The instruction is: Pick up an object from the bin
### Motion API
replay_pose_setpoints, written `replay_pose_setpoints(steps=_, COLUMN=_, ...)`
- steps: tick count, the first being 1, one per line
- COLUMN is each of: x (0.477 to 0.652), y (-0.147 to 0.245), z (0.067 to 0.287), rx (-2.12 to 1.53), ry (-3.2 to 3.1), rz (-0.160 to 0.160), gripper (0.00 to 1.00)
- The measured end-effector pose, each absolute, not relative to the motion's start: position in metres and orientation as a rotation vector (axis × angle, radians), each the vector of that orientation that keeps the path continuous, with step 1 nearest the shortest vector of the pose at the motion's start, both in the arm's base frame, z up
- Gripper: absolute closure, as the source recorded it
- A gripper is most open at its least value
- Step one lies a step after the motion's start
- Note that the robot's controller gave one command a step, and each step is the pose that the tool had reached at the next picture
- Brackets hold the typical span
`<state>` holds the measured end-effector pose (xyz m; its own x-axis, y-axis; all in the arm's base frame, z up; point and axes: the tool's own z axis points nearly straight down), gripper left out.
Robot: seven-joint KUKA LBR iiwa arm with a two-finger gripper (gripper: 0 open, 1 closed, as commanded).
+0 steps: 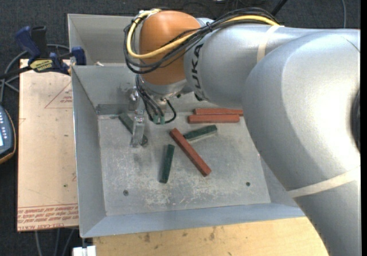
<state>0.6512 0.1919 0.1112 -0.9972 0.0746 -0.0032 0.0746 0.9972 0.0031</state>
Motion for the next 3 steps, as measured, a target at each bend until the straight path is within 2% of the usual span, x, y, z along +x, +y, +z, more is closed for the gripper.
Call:
replay_pose_setpoints(steps=1, x=0.6529, y=0.1878, z=0.0704, rx=0.495, ry=3.116, rz=0.001, gripper=0.0)
replay_pose_setpoints(steps=2, x=0.6514, y=0.1892, z=0.0703, rx=0.49, ry=3.113, rz=0.0, gripper=0.0)
replay_pose_setpoints(steps=3, x=0.6535, y=0.1887, z=0.0709, rx=0.491, ry=3.102, rz=0.004, gripper=1.0)
